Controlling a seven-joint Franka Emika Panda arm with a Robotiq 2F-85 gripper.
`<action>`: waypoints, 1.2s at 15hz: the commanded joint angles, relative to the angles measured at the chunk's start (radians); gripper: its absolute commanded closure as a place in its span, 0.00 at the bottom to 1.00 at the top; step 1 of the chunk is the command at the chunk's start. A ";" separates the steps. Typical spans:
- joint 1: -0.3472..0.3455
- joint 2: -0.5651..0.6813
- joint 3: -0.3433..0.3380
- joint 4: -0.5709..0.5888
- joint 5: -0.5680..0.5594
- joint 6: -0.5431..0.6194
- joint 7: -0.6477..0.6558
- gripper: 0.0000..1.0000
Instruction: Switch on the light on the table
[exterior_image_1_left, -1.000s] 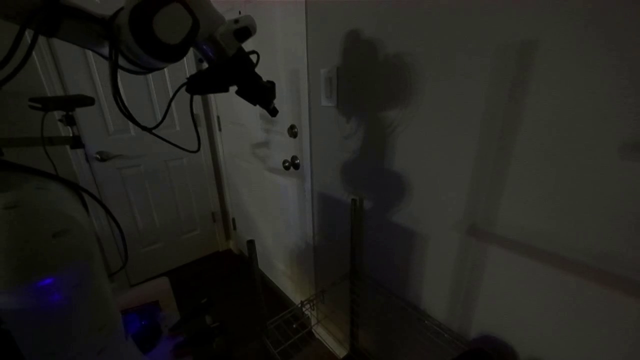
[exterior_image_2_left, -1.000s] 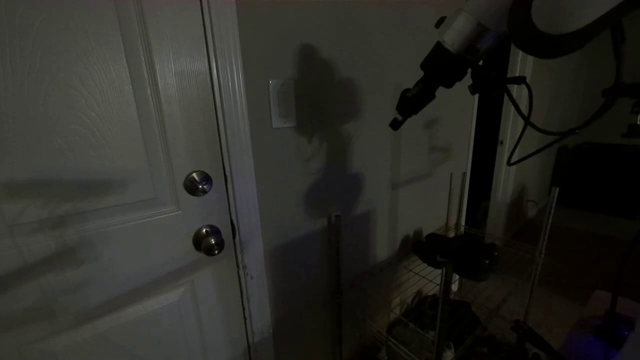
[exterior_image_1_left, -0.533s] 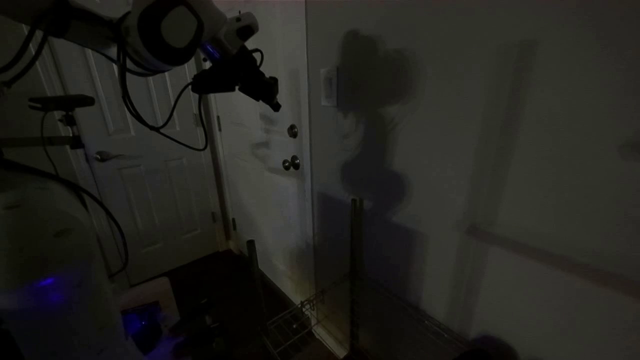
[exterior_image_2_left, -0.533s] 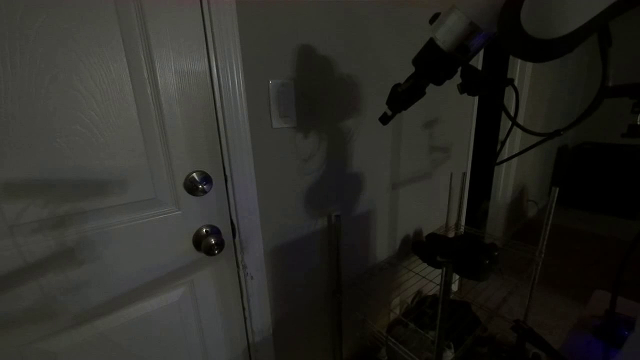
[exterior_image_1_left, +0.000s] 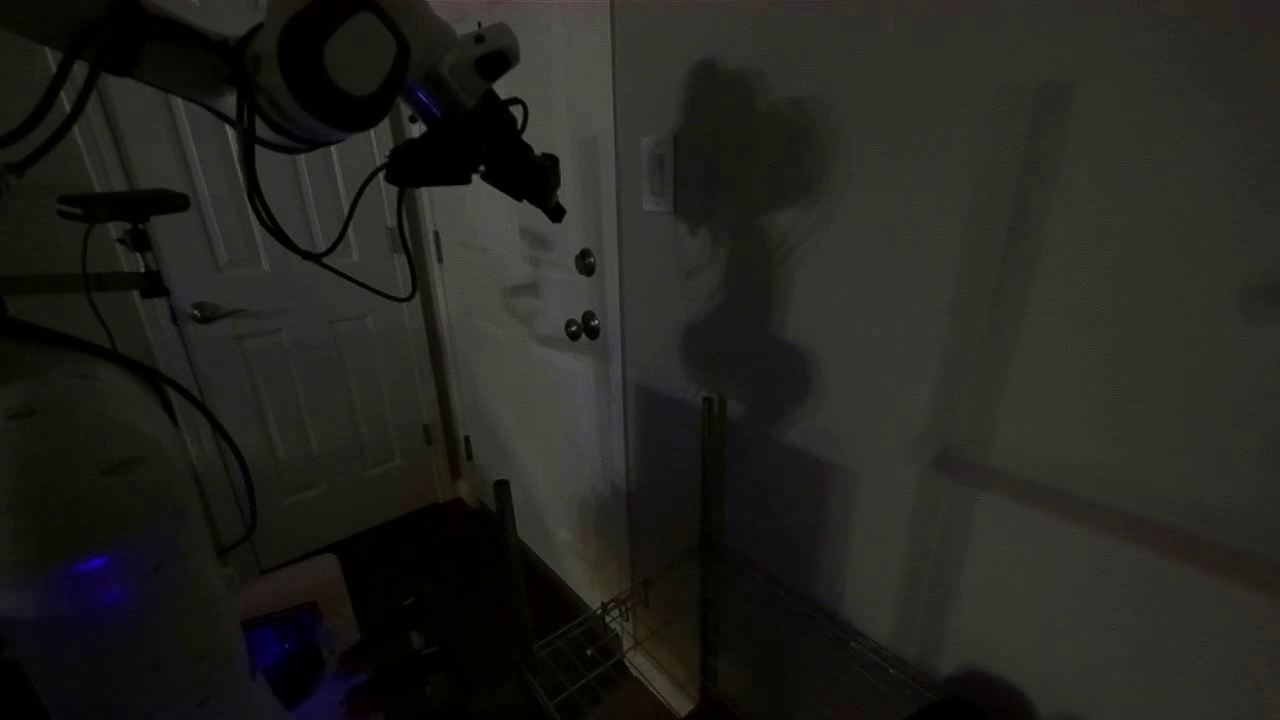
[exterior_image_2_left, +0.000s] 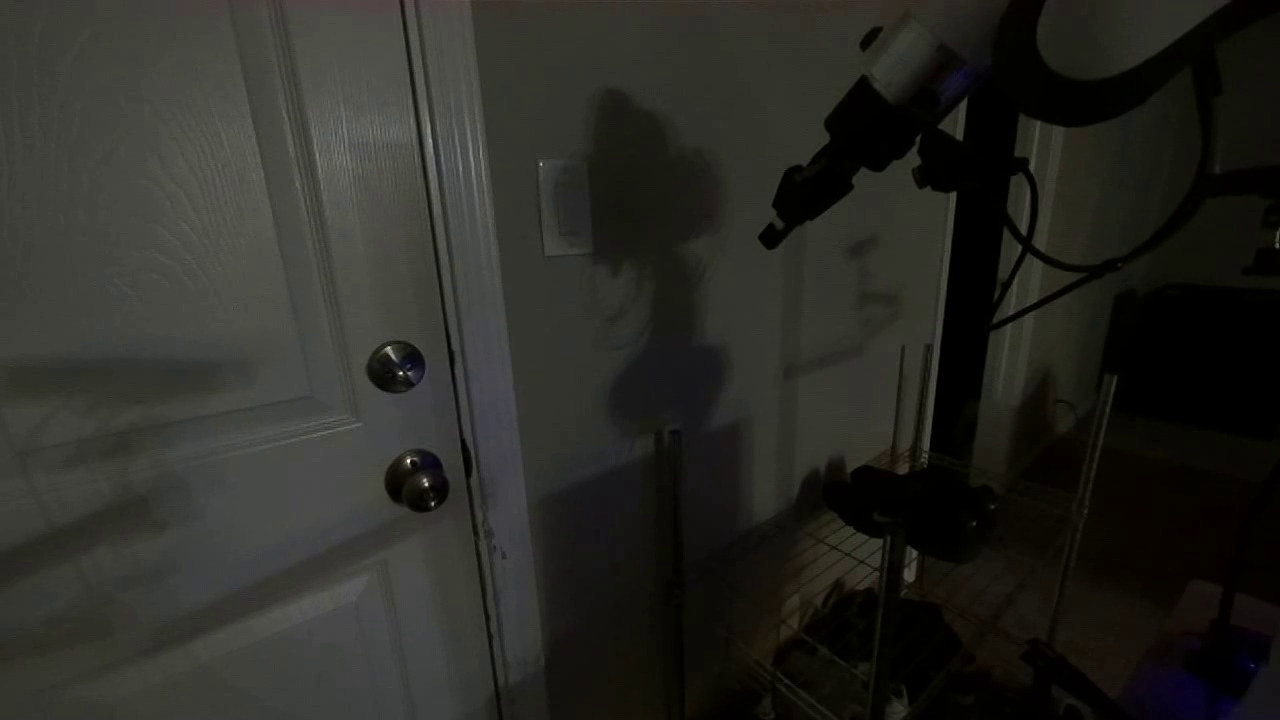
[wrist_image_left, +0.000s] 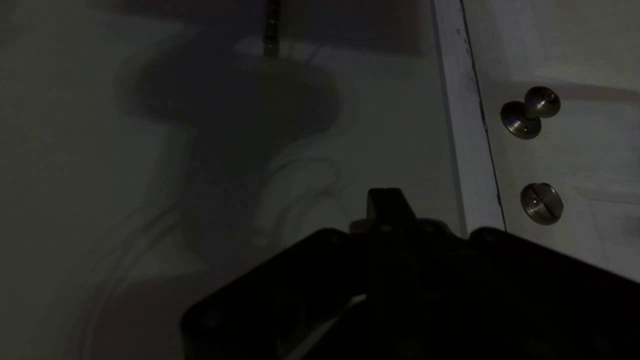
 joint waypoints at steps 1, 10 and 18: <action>-0.008 0.055 0.048 0.023 0.037 0.063 0.082 1.00; -0.120 0.223 0.232 0.141 -0.010 0.224 0.273 1.00; -0.318 0.378 0.382 0.332 -0.071 0.253 0.347 1.00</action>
